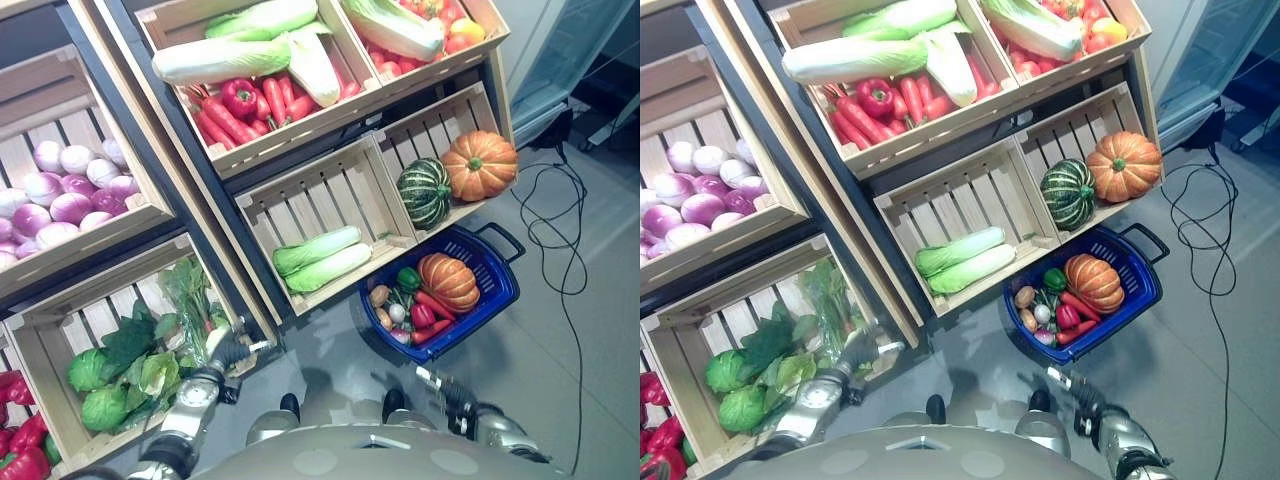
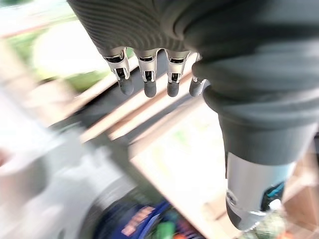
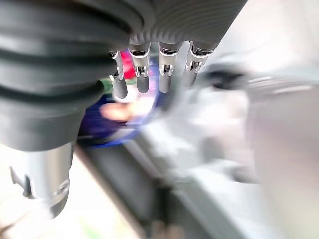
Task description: Pick up fruits and vegetables into the basket
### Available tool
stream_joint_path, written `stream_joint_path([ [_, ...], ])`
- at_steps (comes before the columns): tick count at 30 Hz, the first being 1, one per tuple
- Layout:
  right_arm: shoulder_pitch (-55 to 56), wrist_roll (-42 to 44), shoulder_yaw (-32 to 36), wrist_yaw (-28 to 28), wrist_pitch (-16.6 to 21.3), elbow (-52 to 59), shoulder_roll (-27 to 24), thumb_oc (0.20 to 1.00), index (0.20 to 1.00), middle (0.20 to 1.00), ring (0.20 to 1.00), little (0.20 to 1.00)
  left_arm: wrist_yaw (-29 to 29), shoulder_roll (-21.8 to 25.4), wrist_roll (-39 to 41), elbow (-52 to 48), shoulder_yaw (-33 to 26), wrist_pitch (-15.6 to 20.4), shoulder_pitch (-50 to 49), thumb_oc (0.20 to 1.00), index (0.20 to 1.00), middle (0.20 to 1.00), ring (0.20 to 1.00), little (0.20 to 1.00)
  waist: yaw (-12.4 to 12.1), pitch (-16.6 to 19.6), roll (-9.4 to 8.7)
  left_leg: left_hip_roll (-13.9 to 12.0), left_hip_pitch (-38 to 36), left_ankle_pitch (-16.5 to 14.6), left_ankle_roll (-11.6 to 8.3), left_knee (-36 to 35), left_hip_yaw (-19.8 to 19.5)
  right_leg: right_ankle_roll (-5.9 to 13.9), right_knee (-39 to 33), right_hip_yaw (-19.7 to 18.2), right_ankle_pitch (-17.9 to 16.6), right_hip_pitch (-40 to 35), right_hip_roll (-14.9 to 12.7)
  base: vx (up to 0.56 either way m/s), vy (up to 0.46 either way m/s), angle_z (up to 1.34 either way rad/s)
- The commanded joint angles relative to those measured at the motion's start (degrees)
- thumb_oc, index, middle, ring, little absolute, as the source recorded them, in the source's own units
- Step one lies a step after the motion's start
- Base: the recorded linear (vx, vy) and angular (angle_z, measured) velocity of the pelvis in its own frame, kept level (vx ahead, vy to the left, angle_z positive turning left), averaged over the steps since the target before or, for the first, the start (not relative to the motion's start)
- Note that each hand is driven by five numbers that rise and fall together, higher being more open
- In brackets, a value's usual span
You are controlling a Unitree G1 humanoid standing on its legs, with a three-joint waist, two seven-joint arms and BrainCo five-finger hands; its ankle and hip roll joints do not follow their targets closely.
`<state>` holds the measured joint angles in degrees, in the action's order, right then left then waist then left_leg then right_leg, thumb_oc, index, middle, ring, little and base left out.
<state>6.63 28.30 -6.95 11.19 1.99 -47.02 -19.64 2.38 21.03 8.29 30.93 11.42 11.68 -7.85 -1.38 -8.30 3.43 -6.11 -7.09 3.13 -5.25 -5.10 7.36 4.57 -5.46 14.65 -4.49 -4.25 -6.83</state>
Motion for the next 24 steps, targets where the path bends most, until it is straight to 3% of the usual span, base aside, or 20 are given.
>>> stream_joint_path([
  [1, -0.43, 2.87, 1.64, -3.23, 3.91, 10.26, -0.43, 1.000, 1.000, 1.000, 1.000, 1.000, -2.28, 5.05, -2.45, -6.43, -3.38, 6.75, -0.04, 1.000, 1.000, 1.000, 1.000, 1.000, -0.14, -2.29, -2.53, -0.15, 3.03, -2.74, 1.71, 0.71, -1.07, 2.78, 3.89, -0.88, 4.56, -0.05, -2.38, 0.05, -0.056, 0.02],
  [4, 5.48, 1.19, 4.43, -4.31, 8.73, 24.43, -1.51, 1.000, 1.000, 1.000, 1.000, 1.000, -4.27, 8.45, -5.19, -16.54, -6.54, 12.08, -4.00, 1.000, 1.000, 1.000, 1.000, 1.000, 0.90, -3.26, -2.83, -0.23, 5.02, -2.37, 1.88, 0.97, -0.95, 2.72, 6.06, -1.52, 5.21, 3.03, -2.29, 0.03, -0.050, 0.01],
  [7, 5.91, 1.64, 5.31, -5.00, 11.46, 29.11, -2.70, 1.000, 1.000, 1.000, 1.000, 1.000, -5.32, 10.41, -5.39, -20.89, -7.59, 15.21, -3.99, 1.000, 1.000, 1.000, 1.000, 1.000, 1.31, -4.57, -2.73, -0.53, 6.96, -1.82, 1.87, 1.21, -0.79, 2.50, 8.09, -1.69, 5.81, 5.91, -2.11, -0.08, -0.047, -0.03],
  [11, 3.65, 3.00, 6.21, -7.64, 14.28, 36.81, -5.69, 1.000, 1.000, 1.000, 1.000, 1.000, -9.81, 13.63, -5.76, -26.63, -7.70, 17.27, 0.29, 1.000, 1.000, 1.000, 1.000, 1.000, 2.27, -9.07, -2.64, -0.45, 12.74, -1.06, 1.72, 4.12, -0.85, 1.86, 12.45, -2.24, 6.56, 12.61, -1.76, -0.20, -0.073, -0.01],
  [14, 0.00, 4.49, 6.22, -11.24, 15.90, 40.98, -7.19, 1.000, 1.000, 1.000, 1.000, 1.000, -13.38, 14.69, -8.57, -30.50, -6.98, 15.67, 5.82, 1.000, 1.000, 1.000, 1.000, 1.000, 2.62, -12.96, -2.50, 0.11, 18.49, -0.69, 1.77, 7.84, -1.33, 1.57, 16.98, -2.36, 7.15, 18.36, -1.73, -0.20, -0.092, -0.01],
  [18, -2.93, 4.66, 5.05, -14.12, 17.15, 42.52, -7.29, 1.000, 1.000, 1.000, 1.000, 1.000, -17.77, 15.00, -11.38, -31.17, -4.86, 12.44, 11.07, 1.000, 1.000, 1.000, 1.000, 1.000, 2.97, -15.09, -2.27, 0.58, 22.38, -0.61, 1.92, 10.26, -1.88, 1.25, 21.00, -2.84, 8.14, 22.78, -1.44, -0.08, -0.075, -0.05],
  [24, -8.98, 3.69, 1.95, -17.10, 16.33, 43.50, -6.91, 1.000, 1.000, 1.000, 1.000, 1.000, -23.88, 14.52, -17.50, -30.45, -0.57, 4.84, 21.58, 1.000, 1.000, 1.000, 1.000, 1.000, 4.13, -18.42, -2.15, 0.52, 28.46, -0.98, 2.00, 15.41, -1.55, 0.56, 28.01, -3.33, 10.06, 29.66, -0.70, -0.05, -0.074, 0.05],
])
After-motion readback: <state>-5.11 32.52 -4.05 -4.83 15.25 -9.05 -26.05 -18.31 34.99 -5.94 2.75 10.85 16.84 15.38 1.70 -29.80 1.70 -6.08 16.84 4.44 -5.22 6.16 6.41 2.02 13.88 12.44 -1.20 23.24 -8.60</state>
